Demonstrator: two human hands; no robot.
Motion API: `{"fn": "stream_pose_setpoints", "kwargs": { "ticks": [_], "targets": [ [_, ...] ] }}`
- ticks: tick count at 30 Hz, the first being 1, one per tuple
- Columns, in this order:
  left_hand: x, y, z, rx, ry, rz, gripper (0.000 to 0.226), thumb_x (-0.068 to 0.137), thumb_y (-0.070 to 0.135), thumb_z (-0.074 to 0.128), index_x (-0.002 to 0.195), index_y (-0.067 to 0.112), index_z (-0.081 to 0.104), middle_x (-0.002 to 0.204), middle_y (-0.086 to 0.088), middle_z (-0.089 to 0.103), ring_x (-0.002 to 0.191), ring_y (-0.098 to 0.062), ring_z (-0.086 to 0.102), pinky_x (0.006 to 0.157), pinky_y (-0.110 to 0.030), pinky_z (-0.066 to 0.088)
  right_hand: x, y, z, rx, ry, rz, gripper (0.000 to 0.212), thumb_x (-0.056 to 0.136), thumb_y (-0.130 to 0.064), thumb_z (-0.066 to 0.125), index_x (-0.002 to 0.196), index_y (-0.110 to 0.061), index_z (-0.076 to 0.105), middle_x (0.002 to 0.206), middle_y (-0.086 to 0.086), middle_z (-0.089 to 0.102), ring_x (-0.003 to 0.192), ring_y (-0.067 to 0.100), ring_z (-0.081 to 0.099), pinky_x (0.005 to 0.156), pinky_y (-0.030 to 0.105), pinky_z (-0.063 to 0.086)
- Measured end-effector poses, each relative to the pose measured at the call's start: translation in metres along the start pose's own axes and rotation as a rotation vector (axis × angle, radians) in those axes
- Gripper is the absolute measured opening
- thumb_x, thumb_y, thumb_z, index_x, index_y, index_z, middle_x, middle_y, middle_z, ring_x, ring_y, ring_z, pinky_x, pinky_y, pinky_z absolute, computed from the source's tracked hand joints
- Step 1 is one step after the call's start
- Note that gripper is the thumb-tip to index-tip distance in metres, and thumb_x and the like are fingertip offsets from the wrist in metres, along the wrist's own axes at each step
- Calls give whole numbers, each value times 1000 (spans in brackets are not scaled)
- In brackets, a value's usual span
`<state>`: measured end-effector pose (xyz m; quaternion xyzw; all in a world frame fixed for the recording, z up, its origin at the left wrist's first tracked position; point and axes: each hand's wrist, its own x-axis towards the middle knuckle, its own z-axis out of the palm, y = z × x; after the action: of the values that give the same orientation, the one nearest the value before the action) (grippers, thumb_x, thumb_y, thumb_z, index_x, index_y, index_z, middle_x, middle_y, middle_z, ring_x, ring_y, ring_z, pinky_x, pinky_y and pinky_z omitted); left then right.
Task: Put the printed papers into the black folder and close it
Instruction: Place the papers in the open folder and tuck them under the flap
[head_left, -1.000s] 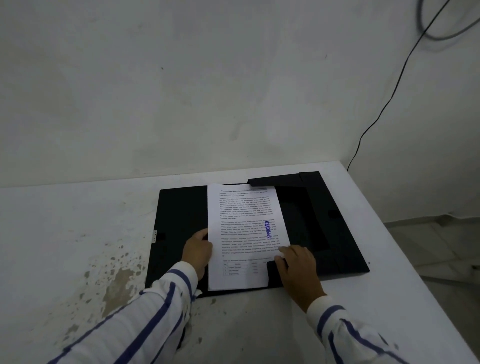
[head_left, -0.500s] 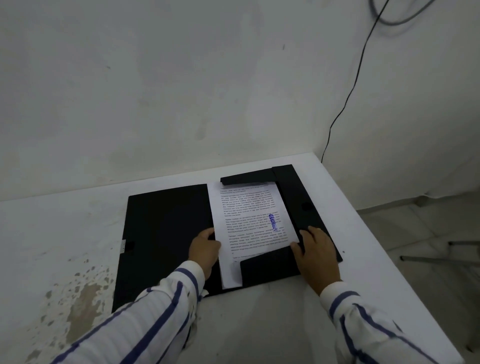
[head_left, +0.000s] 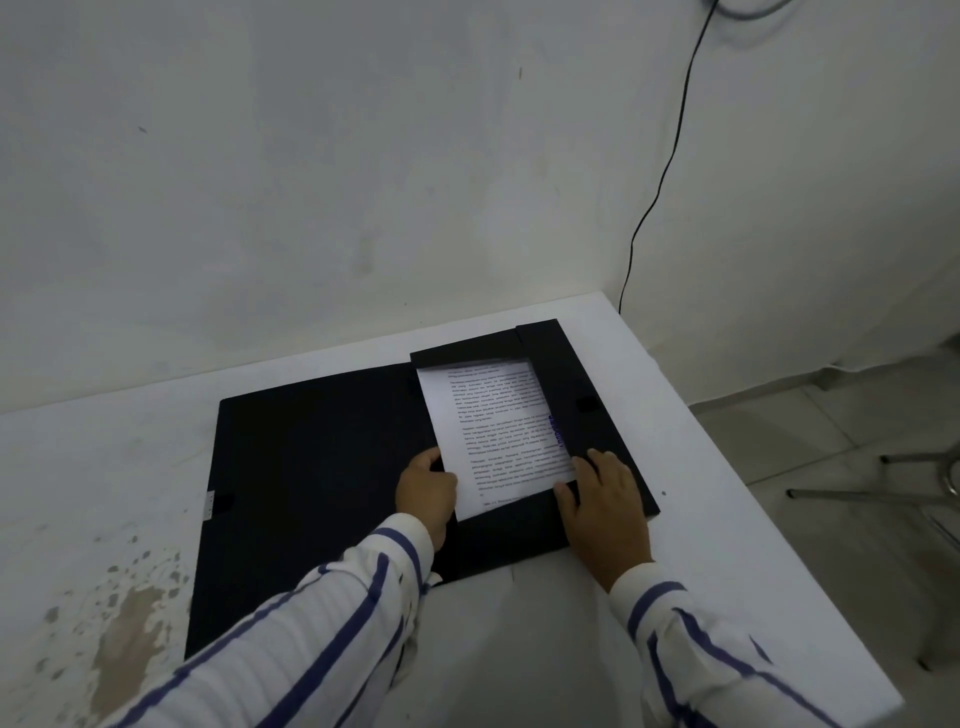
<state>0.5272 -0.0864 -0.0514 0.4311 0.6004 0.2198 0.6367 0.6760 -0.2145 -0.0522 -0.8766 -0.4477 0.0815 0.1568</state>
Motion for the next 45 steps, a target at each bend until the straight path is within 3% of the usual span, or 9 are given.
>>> {"fn": "stream_pose_setpoints", "kwargs": {
  "ticks": [8, 14, 22, 27, 32, 38, 42, 44, 45],
  "targets": [
    [-2, 4, 17, 40, 19, 8, 52, 89, -9, 39, 135, 12, 51, 126, -13, 62, 97, -23, 59, 84, -35, 54, 0, 1, 0, -24, -5, -11, 44, 92, -38, 43, 127, -9, 47, 138, 16, 47, 132, 34, 36, 112, 44, 27],
    [-2, 7, 15, 114, -9, 12, 52, 88, -8, 41, 135, 13, 52, 127, -13, 63, 106, -29, 62, 93, -44, 55, 1, 1, 1, -23, -3, -9, 45, 92, -38, 43, 126, -9, 48, 137, 16, 48, 132, 34, 37, 112, 46, 28],
    [-3, 10, 11, 317, -35, 40, 47, 88, -4, 42, 132, 8, 54, 123, -16, 65, 107, -33, 63, 92, -47, 55, 1, 2, 2, -17, -3, -7, 44, 92, -38, 43, 125, -10, 48, 137, 16, 48, 132, 34, 36, 112, 46, 28],
    [-5, 11, 14, 396, -37, 59, 50, 87, -6, 36, 131, 8, 56, 124, -17, 62, 105, -34, 62, 88, -43, 57, 1, 1, 2, -27, 2, -9, 44, 92, -38, 44, 125, -10, 49, 137, 15, 48, 131, 34, 37, 111, 45, 27],
    [-3, 13, 13, 378, -67, 21, 46, 87, -6, 36, 127, 2, 57, 123, -22, 62, 107, -39, 62, 88, -52, 57, 2, 1, 2, -21, 10, -12, 43, 91, -37, 45, 123, -10, 50, 135, 16, 50, 130, 35, 39, 110, 46, 29],
    [-4, 15, 8, 329, -133, -19, 45, 87, -8, 35, 126, 3, 57, 124, -18, 62, 108, -34, 61, 94, -46, 55, 1, 1, 3, -10, 53, -33, 37, 88, -27, 55, 116, -3, 56, 126, 23, 56, 122, 41, 46, 106, 50, 34],
    [-10, 18, -6, 267, -144, -24, 48, 90, -4, 38, 134, 8, 52, 100, -7, 64, 76, -15, 56, 64, -25, 50, 2, -2, 2, 4, 47, -24, 38, 90, -27, 52, 119, -3, 54, 128, 22, 54, 125, 39, 43, 108, 48, 32],
    [-13, 17, -19, 236, -121, -37, 53, 91, 0, 41, 143, 11, 41, 108, -12, 63, 74, -15, 54, 61, -25, 47, 1, -11, 3, 19, 38, -38, 38, 90, -27, 50, 119, -3, 53, 128, 21, 54, 125, 37, 42, 109, 46, 32],
    [-13, 15, -28, 219, -111, -37, 56, 92, 1, 43, 146, 12, 36, 118, -14, 60, 81, -18, 57, 67, -27, 50, 0, -18, 4, 23, 28, -61, 38, 91, -28, 49, 119, -3, 52, 128, 20, 54, 124, 35, 43, 109, 45, 32]
  ]
}}
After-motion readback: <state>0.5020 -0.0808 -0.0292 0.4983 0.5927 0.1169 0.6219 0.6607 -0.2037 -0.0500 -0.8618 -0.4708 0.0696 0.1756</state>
